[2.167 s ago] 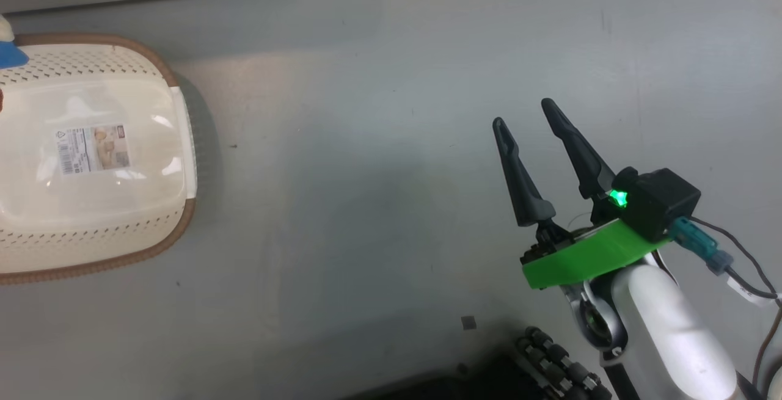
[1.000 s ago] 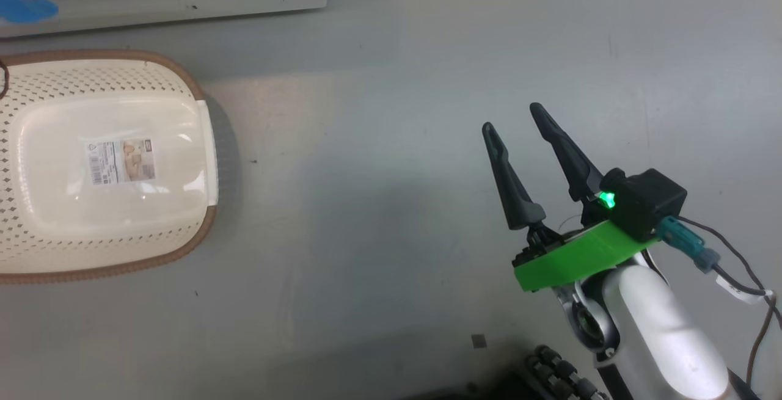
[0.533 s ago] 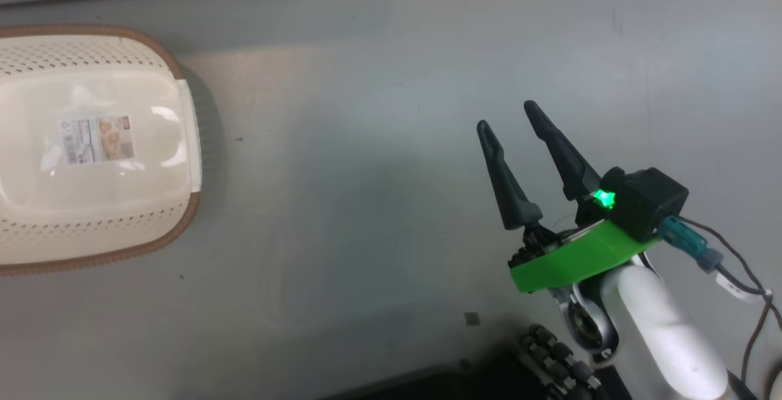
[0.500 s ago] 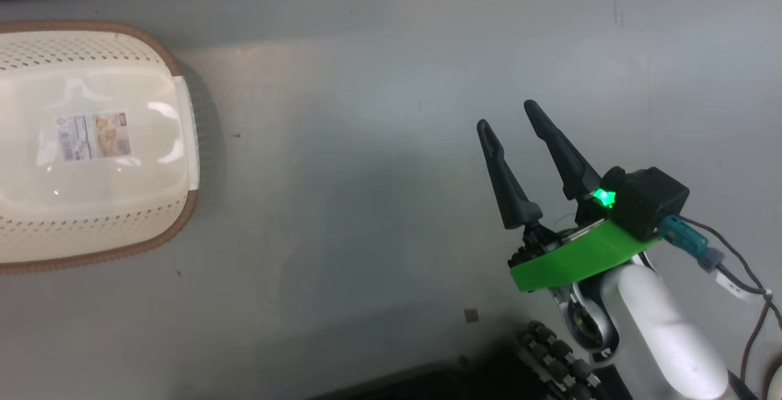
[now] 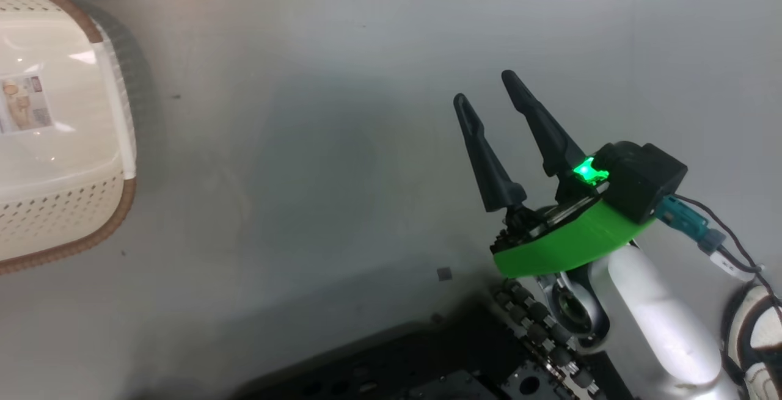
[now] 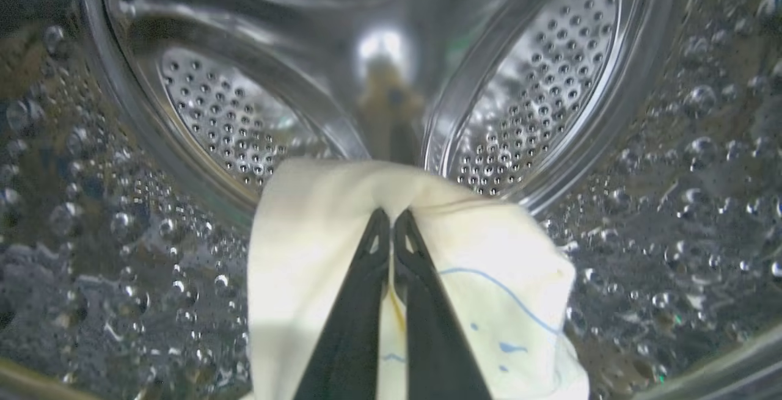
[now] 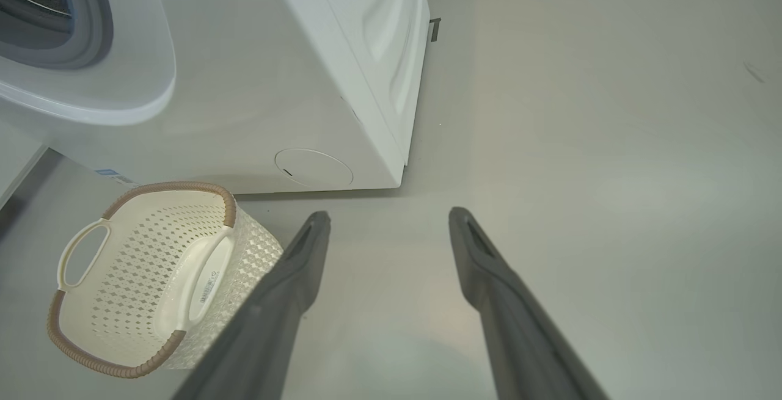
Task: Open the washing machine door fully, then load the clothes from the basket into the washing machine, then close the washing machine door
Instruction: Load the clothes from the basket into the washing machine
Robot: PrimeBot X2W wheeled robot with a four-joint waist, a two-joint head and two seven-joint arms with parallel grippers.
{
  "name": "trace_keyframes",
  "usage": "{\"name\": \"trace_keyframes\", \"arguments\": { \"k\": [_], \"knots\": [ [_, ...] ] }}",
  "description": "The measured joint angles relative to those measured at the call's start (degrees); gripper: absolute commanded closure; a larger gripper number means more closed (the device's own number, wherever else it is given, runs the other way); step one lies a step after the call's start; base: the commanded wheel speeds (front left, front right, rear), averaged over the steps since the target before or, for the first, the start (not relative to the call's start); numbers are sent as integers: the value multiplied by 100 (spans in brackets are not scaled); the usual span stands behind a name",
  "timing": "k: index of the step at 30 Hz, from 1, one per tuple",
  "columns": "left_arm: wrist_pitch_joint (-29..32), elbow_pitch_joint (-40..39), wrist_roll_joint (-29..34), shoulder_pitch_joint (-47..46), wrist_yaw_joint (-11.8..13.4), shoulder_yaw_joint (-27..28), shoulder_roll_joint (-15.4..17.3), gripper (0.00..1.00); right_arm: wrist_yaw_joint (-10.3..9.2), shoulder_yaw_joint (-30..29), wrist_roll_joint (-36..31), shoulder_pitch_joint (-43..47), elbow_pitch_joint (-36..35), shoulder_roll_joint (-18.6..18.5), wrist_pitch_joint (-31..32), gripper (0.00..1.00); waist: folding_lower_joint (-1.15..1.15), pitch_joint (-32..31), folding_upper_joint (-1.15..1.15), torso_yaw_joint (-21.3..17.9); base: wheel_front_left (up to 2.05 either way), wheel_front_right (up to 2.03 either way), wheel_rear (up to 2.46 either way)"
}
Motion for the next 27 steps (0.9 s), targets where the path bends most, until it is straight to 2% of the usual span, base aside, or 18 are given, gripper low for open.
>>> {"name": "trace_keyframes", "arguments": {
  "k": [6,15,23,24,25,27],
  "knots": [
    [-345,289,167,-879,0,-185,-21,100,0,148,140,-10,-74,0,0,0,0,179,0,-208,0,0,0],
    [-303,972,167,-977,0,-667,-108,100,0,250,257,-66,-149,1,0,0,0,353,0,-404,0,0,0],
    [-223,1169,55,-1082,0,-1031,-132,100,0,250,264,-66,-164,1,0,0,-1,429,0,-443,0,0,0],
    [-229,1184,33,-1082,0,-1067,-138,93,0,250,264,-66,-166,1,0,0,-1,431,0,-441,0,0,0],
    [-232,1206,-1,-1083,0,-1098,-147,0,0,250,264,-67,-168,1,0,0,-1,433,0,-437,0,0,0],
    [-248,1254,-70,-1083,0,-1150,-179,0,0,248,264,-72,-169,1,0,0,-1,427,0,-425,0,0,0]
  ]
}}
